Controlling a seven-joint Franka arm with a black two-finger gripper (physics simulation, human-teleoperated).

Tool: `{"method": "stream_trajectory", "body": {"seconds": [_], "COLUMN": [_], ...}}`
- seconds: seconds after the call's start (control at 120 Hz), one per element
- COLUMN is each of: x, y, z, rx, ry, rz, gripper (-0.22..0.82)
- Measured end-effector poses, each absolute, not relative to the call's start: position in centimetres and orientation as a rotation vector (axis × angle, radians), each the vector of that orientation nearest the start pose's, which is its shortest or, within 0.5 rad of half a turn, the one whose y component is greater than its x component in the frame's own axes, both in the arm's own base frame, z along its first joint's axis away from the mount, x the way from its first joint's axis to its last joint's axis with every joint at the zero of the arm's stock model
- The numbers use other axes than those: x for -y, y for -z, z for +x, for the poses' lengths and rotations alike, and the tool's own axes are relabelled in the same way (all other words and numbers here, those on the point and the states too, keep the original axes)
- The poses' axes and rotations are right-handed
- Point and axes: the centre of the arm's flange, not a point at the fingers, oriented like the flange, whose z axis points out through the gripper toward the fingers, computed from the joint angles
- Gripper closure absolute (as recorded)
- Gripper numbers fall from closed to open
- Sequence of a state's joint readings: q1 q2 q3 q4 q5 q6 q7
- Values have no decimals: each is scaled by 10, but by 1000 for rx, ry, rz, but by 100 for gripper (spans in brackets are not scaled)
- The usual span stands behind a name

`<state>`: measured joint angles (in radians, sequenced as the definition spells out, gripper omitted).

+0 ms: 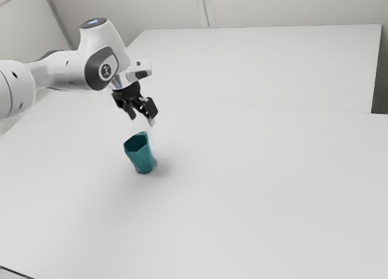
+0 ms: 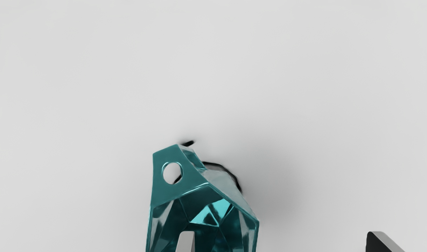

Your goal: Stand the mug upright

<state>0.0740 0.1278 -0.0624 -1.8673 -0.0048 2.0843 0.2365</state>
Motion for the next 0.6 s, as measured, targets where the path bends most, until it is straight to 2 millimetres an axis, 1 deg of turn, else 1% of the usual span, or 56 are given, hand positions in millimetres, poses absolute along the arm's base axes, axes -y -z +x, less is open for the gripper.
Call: {"method": "stream_trajectory", "body": {"seconds": [0.075,0.167,0.225,0.267,0.308,0.425,0.6], "x": [-9,-10,-11,-12,-12,-11,-12], "y": [-492,-530,-551,-564,-571,-582,-584], "z": [616,633,636,636,633,626,619], "rx": [-341,-336,-335,-335,-333,-336,-332], "ry": [193,222,229,224,208,159,91], "rz": [-3118,-3119,-3117,-3116,-3117,-3121,-3135], "gripper": [6,4,3,2,2,1,0]}}
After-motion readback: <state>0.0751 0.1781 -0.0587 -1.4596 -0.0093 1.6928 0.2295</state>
